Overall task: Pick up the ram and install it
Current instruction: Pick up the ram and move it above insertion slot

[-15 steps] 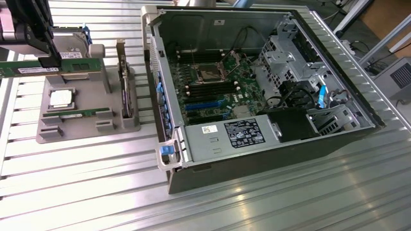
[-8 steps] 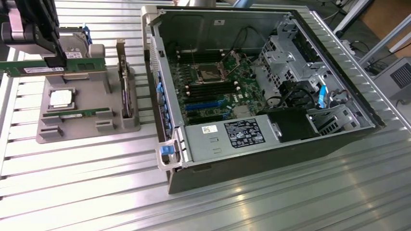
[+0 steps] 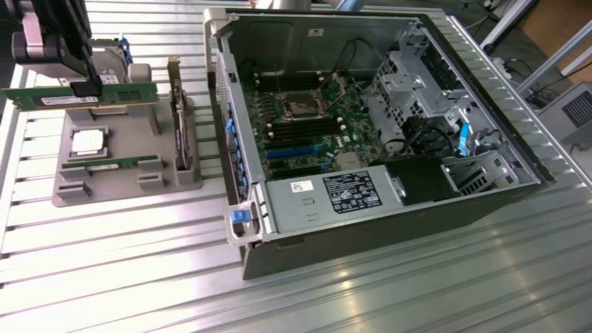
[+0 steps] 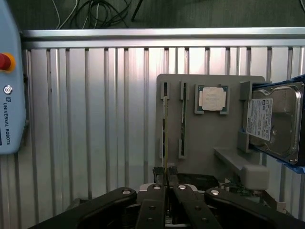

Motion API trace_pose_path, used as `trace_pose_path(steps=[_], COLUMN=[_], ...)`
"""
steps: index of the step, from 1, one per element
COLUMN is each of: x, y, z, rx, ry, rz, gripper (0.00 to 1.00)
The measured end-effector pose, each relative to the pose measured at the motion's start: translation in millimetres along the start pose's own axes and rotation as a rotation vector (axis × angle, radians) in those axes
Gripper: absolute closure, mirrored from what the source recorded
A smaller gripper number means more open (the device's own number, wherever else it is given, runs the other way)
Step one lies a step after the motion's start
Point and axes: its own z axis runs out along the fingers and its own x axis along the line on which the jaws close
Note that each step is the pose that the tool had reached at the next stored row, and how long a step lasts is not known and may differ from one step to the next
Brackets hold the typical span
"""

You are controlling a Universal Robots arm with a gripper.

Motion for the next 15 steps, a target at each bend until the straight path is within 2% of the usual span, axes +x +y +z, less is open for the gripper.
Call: trace_pose_path(steps=[15], x=[0.1], y=[-13.9], z=[0.0], rx=[0.0000], ry=[0.0067], rz=[0.000], gripper=[0.88])
